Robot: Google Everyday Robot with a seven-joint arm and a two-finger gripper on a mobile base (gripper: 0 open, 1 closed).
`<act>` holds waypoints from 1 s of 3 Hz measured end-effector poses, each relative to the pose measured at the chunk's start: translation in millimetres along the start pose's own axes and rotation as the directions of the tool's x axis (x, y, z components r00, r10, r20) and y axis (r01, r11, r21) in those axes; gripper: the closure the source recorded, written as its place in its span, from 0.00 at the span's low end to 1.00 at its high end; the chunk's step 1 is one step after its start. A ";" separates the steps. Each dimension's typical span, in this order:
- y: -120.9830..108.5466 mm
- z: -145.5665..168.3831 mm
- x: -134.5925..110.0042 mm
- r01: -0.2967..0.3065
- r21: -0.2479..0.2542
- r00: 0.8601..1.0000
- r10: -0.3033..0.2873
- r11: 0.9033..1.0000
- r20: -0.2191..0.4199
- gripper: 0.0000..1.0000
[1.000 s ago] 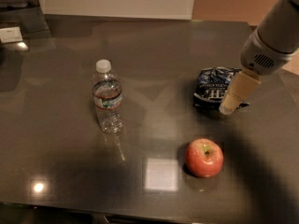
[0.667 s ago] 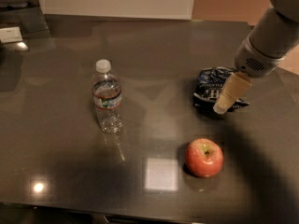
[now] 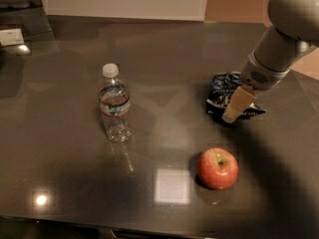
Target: Move blue chip bag near water bottle
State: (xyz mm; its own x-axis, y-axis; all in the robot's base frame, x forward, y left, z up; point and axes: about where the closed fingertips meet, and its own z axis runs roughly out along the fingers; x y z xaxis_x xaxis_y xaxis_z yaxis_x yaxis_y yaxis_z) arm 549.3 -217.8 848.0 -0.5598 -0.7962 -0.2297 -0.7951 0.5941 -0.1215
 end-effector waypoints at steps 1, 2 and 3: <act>-0.4 7.7 2.2 -0.009 -0.013 1.000 0.009 1.000 -0.015 0.41; 0.8 2.0 0.1 -0.002 -0.025 1.000 0.001 1.000 -0.010 0.65; 13.7 -15.9 -19.6 0.077 -0.036 0.996 -0.075 0.996 0.043 0.88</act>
Offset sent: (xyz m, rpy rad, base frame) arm -0.0009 0.0022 0.0057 0.0202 0.0341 0.0158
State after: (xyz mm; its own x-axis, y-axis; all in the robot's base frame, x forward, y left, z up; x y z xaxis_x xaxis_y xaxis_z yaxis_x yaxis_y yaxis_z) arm 545.6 -195.8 866.2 -0.4878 -0.8331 -0.2608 -0.8438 0.5266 -0.1036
